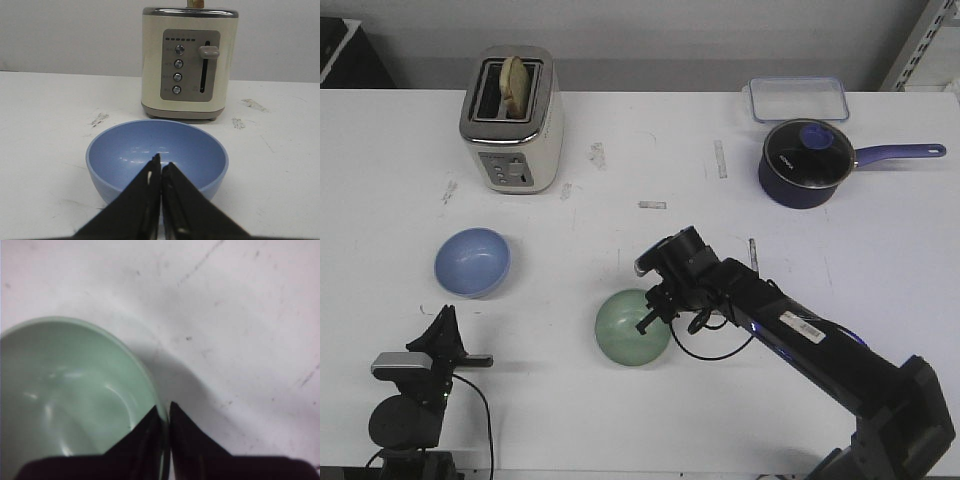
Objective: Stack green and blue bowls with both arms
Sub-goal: 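Slide the green bowl with the right gripper toward the table center, then release the green bowl and retract the right gripper toward the robot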
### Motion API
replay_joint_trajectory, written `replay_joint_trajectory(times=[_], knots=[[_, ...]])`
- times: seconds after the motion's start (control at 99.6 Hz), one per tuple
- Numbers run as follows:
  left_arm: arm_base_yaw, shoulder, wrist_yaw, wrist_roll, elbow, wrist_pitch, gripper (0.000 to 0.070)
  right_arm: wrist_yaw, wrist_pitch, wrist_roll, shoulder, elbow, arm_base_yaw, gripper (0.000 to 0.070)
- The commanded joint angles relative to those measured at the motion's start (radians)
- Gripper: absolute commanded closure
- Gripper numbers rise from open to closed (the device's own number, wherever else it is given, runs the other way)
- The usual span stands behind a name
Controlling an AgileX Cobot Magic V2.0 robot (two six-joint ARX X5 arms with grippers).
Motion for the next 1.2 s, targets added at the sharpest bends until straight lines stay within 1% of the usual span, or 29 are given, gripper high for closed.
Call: replay_joint_trajectory(times=[0.0,0.171,0.231,0.261,0.271,0.291,0.311,0.321,0.341,0.351,0.371,0.411,0.452,0.672,0.763,0.783,0.833,0.943,1.094,1.194], knots=[[-0.002,-0.001,-0.003,-0.002,-0.02,0.016,0.0699,0.003,0.009,0.002,0.022,0.01,0.008,0.07],[-0.002,-0.001,-0.003,-0.002,-0.02,0.016,0.0699,0.001,0.011,-0.001,0.022,0.01,0.008,0.07],[-0.002,-0.001,-0.003,-0.002,-0.02,0.016,0.0699,-0.006,0.003,-0.001,0.021,0.01,0.008,0.0665],[-0.002,-0.001,-0.003,-0.002,-0.02,0.016,0.0699,-0.005,-0.001,-0.001,0.021,0.01,0.008,0.062],[-0.002,-0.001,-0.003,-0.002,-0.02,0.016,0.0698,-0.005,-0.003,-0.002,0.019,0.01,0.008,0.0591],[-0.002,-0.001,-0.003,-0.002,-0.02,0.016,0.0699,-0.005,-0.005,-0.002,0.019,0.01,0.007,0.0559],[-0.002,-0.001,-0.003,-0.002,-0.02,0.016,0.0699,-0.006,-0.006,-0.002,0.018,0.01,0.007,0.0498],[-0.002,-0.001,-0.003,-0.002,-0.02,0.016,0.0699,-0.006,-0.006,-0.002,0.018,0.01,0.007,0.0485],[-0.002,-0.001,-0.003,-0.002,-0.02,0.016,0.0699,-0.006,-0.006,-0.002,0.018,0.01,0.007,0.0433],[-0.002,-0.001,-0.003,-0.002,-0.02,0.016,0.0699,-0.006,-0.006,-0.002,0.016,0.01,0.007,0.0395],[-0.002,-0.001,-0.003,-0.002,-0.02,0.016,0.0699,-0.009,-0.007,-0.002,0.011,0.01,0.007,0.0349],[-0.002,-0.001,-0.003,-0.002,-0.02,0.016,0.0699,-0.014,-0.006,-0.002,0.003,0.011,0.007,0.0285],[-0.002,-0.001,-0.003,-0.002,-0.02,0.016,0.0698,-0.016,-0.002,-0.002,-0.007,0.011,0.006,0.0262],[-0.002,-0.001,-0.003,-0.002,-0.02,0.016,0.0698,-0.01,0.006,-0.002,-0.116,0.038,-0.019,0.0269],[-0.002,-0.001,-0.004,-0.002,-0.02,0.016,0.0698,0.008,0.014,-0.002,-0.185,0.048,-0.047,0.0315],[-0.002,-0.001,-0.003,-0.002,-0.02,0.016,0.0698,0.013,0.015,-0.002,-0.203,0.048,-0.055,0.0338],[-0.002,-0.001,-0.003,-0.002,-0.02,0.016,0.0698,0.035,0.016,0.0,-0.249,0.048,-0.079,0.0441],[-0.002,-0.001,-0.003,-0.002,-0.02,0.016,0.0699,0.106,-0.003,0.003,-0.338,0.048,-0.143,0.07],[-0.002,-0.001,-0.003,-0.002,-0.02,0.016,0.0698,0.23,-0.095,0.006,-0.436,0.047,-0.261,0.07],[-0.002,-0.001,-0.003,-0.003,-0.02,0.016,0.0699,0.236,-0.149,-0.002,-0.494,0.022,-0.353,0.07]])
